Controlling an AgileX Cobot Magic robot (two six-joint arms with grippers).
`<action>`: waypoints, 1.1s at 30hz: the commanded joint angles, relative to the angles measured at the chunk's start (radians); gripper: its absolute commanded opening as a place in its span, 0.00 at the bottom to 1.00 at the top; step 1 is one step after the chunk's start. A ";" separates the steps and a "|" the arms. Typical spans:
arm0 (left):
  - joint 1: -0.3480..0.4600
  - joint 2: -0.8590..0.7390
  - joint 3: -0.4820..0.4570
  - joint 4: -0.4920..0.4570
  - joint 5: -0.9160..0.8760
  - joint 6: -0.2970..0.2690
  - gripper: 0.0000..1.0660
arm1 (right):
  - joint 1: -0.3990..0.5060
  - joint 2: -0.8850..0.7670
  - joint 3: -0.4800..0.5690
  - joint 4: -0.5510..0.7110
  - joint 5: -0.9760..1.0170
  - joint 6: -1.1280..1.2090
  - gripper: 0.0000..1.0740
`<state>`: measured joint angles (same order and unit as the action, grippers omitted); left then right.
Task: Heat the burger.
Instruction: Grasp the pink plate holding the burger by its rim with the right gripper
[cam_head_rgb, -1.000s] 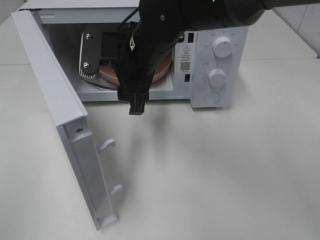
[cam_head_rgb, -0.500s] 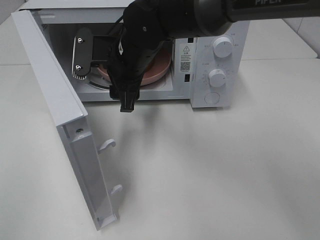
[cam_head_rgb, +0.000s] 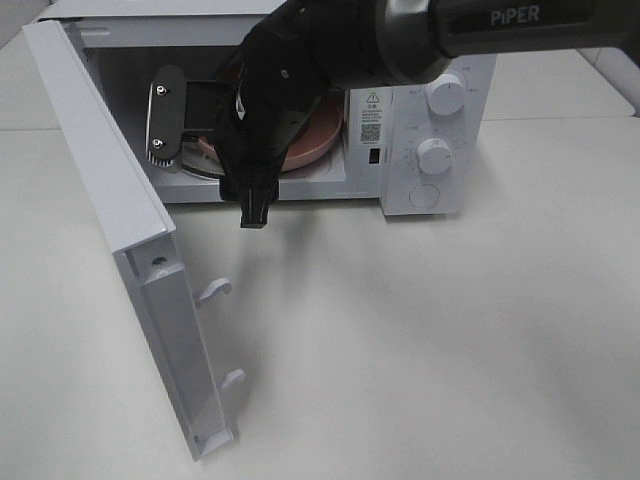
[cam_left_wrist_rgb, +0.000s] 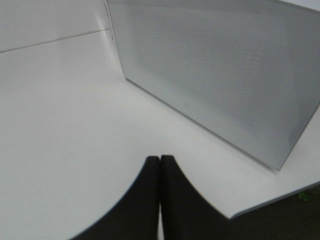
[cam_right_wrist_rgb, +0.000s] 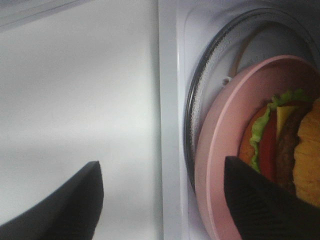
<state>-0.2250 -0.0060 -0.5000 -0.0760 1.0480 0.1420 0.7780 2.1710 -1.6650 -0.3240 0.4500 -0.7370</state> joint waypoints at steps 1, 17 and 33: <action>0.003 -0.019 0.004 -0.009 -0.014 -0.002 0.00 | 0.002 0.001 -0.009 -0.068 0.000 0.069 0.62; 0.003 -0.019 0.004 -0.009 -0.014 -0.002 0.00 | -0.001 0.034 -0.009 -0.211 -0.010 0.201 0.62; 0.003 -0.019 0.004 -0.009 -0.014 -0.002 0.00 | -0.039 0.074 -0.009 -0.291 -0.106 0.261 0.62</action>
<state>-0.2250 -0.0060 -0.5000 -0.0760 1.0480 0.1420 0.7520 2.2440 -1.6660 -0.6000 0.3660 -0.5010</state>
